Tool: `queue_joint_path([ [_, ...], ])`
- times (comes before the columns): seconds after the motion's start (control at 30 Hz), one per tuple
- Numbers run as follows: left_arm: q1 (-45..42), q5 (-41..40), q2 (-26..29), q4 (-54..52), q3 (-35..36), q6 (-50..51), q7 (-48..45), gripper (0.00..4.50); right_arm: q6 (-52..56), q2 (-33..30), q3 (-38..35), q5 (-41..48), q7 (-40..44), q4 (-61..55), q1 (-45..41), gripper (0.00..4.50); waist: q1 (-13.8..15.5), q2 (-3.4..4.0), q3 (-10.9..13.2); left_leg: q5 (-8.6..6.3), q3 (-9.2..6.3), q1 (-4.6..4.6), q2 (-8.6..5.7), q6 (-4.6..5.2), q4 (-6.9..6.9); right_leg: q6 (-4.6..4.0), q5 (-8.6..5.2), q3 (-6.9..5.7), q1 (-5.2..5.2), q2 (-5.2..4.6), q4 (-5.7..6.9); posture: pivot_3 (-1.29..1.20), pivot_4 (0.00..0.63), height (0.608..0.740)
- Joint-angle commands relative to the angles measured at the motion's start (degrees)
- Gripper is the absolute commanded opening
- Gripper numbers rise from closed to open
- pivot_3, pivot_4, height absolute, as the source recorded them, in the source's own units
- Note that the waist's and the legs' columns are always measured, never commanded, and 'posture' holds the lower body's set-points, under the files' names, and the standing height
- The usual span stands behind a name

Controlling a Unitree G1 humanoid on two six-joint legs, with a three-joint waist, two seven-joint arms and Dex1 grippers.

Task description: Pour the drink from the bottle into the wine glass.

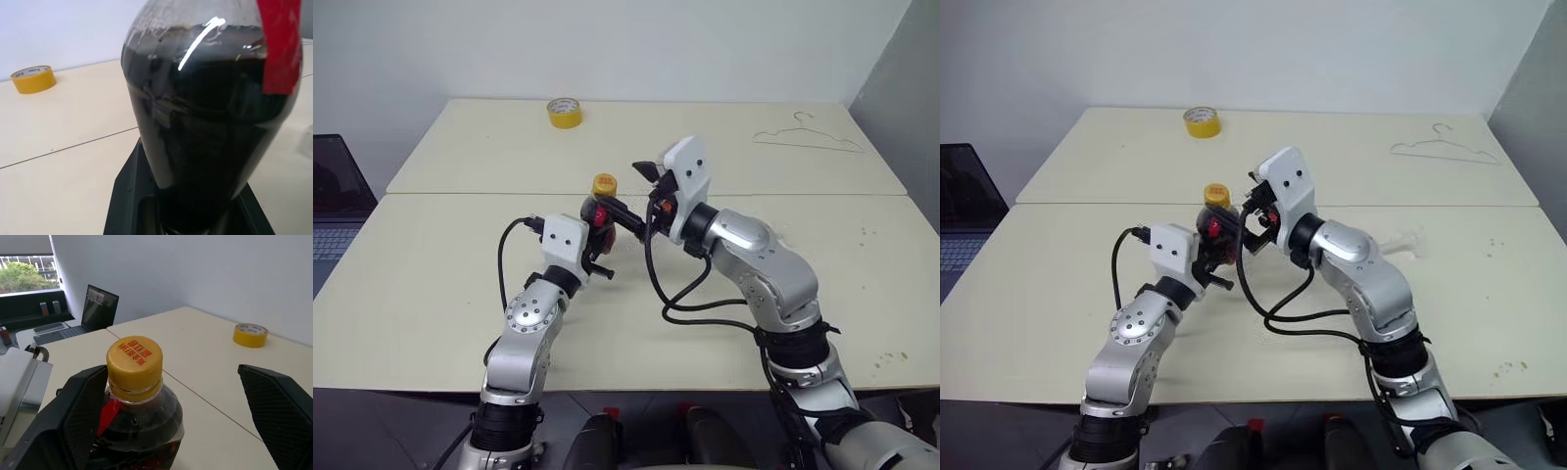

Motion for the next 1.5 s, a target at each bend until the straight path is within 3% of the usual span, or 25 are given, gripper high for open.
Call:
queue_joint_path([
  [0.03,-0.6,0.0,0.5,-3.1,0.9,-1.9,0.0,0.49,0.0,-1.1,-3.3,0.5,-0.9,-3.3,0.2,4.50,0.0,0.00,0.0,0.00,0.01,0.00,0.00,0.00,0.00,0.00,0.00,0.02,0.00,0.00,0.00,0.00,0.150,0.740],
  [0.47,-0.7,-0.1,0.6,-2.9,1.0,-1.9,-0.1,0.49,3.6,-5.0,-5.7,4.8,1.8,-7.5,1.0,4.50,-0.1,0.00,0.0,0.00,0.02,0.00,0.00,0.01,-0.01,0.00,0.00,0.01,0.00,0.00,-0.01,0.00,0.150,0.740],
  [0.73,-1.0,-0.1,0.6,-2.7,0.8,-2.0,-0.2,0.49,7.2,-1.4,-4.1,9.8,2.5,-7.0,-1.1,4.50,0.0,0.00,0.0,-0.10,0.00,0.00,0.01,0.18,0.00,0.00,0.00,0.00,0.01,0.00,0.00,0.00,0.150,0.740],
  [1.33,-0.9,0.1,0.5,-2.7,0.6,-2.2,0.0,0.49,2.3,3.3,-2.3,6.4,0.8,2.1,-5.2,4.50,0.0,0.00,0.0,-0.09,0.00,0.00,0.00,0.15,0.00,0.00,0.00,0.00,-0.01,0.00,0.00,0.00,0.150,0.740],
  [1.43,-0.9,0.1,0.5,-2.7,0.6,-2.2,0.0,0.49,1.9,3.4,-2.1,6.1,0.7,2.2,-5.1,3.86,0.0,0.00,0.0,-0.09,0.00,0.00,0.00,0.16,-0.01,0.00,0.00,0.00,-0.01,0.00,0.00,0.00,0.150,0.740],
  [1.5,-0.9,0.1,0.5,-2.7,0.6,-2.2,0.0,0.49,1.8,3.4,-1.9,5.9,0.9,2.1,-5.0,3.14,0.0,0.00,0.0,-0.09,0.00,0.00,0.00,0.16,-0.01,0.00,0.00,0.00,-0.01,0.00,0.00,0.00,0.150,0.740],
])
